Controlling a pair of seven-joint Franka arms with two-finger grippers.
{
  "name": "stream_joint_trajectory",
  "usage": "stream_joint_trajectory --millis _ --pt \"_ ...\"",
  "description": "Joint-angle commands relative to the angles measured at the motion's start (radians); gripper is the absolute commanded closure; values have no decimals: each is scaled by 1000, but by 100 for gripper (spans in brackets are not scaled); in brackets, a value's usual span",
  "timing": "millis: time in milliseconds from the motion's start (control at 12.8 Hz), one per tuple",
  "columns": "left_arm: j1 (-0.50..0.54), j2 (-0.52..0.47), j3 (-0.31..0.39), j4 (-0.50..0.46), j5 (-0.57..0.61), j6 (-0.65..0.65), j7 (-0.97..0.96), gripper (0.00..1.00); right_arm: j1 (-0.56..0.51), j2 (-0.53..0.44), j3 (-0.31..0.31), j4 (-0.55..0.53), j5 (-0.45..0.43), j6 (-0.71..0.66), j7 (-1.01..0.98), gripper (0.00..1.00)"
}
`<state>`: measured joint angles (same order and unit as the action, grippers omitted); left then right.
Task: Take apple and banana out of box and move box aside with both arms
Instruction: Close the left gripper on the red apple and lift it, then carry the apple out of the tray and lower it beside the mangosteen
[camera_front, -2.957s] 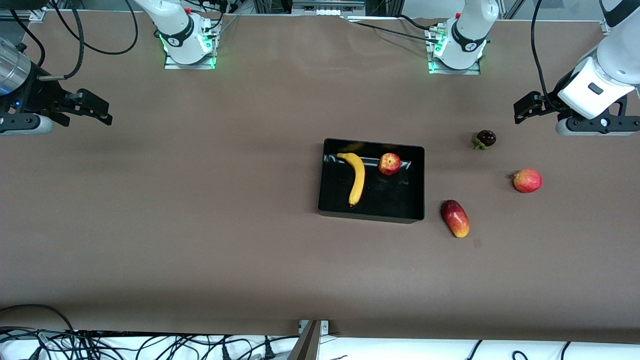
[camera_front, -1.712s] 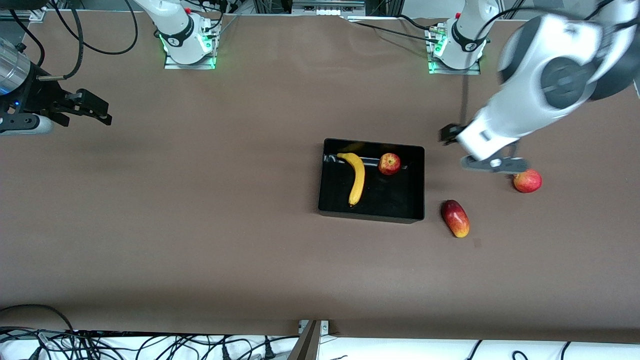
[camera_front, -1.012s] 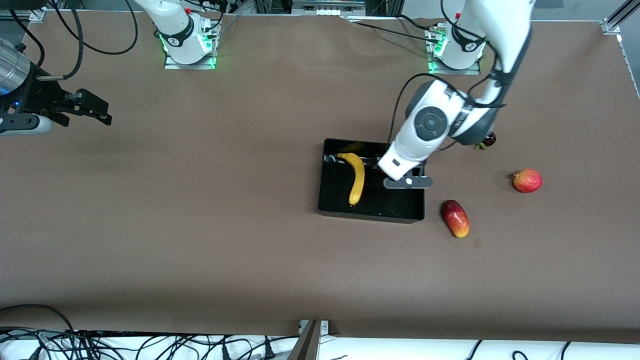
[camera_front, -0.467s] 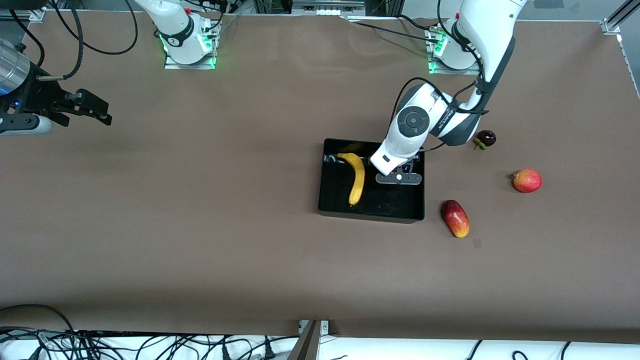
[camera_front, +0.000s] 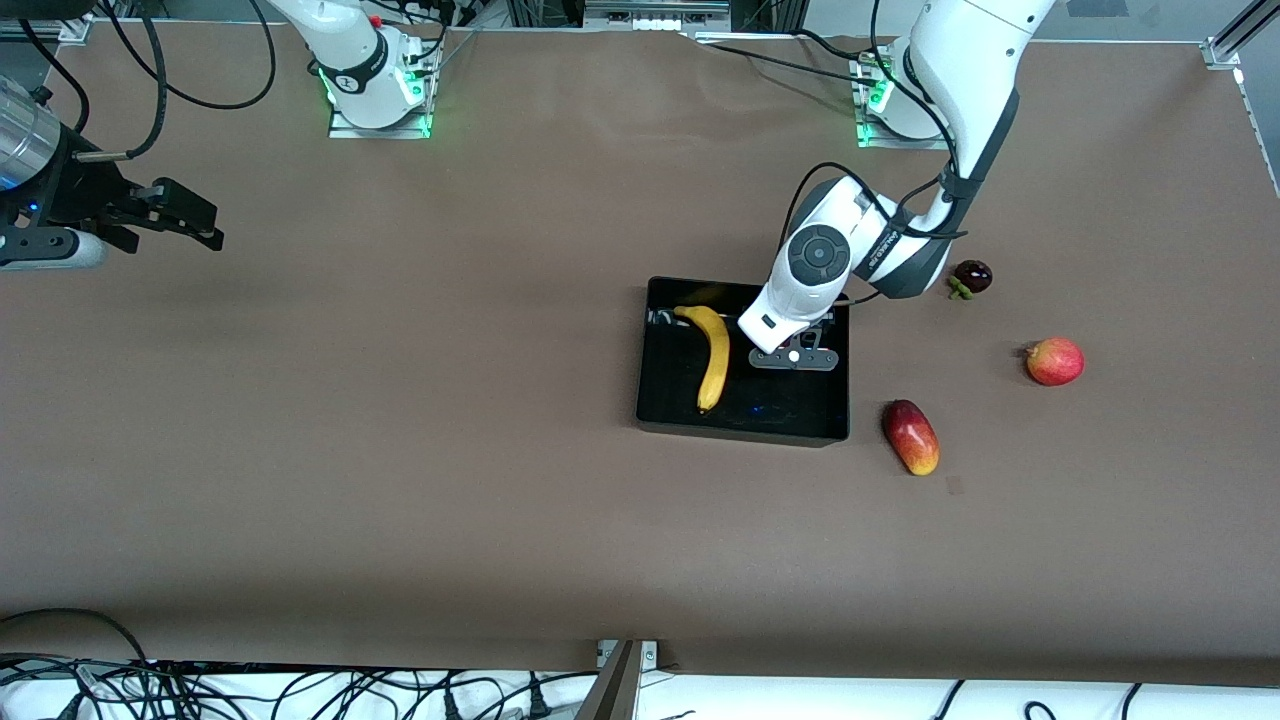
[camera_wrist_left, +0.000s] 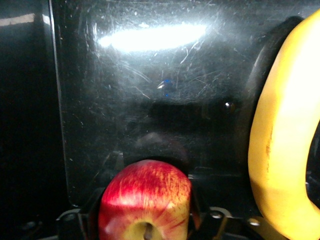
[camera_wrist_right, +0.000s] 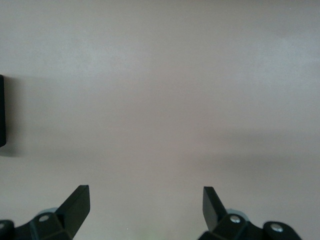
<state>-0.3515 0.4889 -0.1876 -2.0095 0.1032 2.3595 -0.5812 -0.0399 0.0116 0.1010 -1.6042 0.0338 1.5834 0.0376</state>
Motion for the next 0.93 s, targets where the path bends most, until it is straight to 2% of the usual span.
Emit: stream_joint_trajectory --millis 0,156,467,545,778,856 --pt "-3 -9 2 21 20 -3 -20 67 -14 5 12 18 -12 -11 11 0" --pt "-1 -38 0 78 20 -70 -22 67 -14 5 12 18 -12 -11 11 0" --pt "17 -88 3 282 10 -429 23 66 -14 5 12 18 -12 -11 11 0" --pt "55 -105 5 290 10 -478 94 66 -14 5 12 18 -12 -11 11 0" --pt "227 -148 0 273 1 -571 474 65 -14 5 12 18 -12 -11 11 0" --pt "250 -165 0 252 1 -612 539 65 -14 5 12 18 -12 -11 11 0"
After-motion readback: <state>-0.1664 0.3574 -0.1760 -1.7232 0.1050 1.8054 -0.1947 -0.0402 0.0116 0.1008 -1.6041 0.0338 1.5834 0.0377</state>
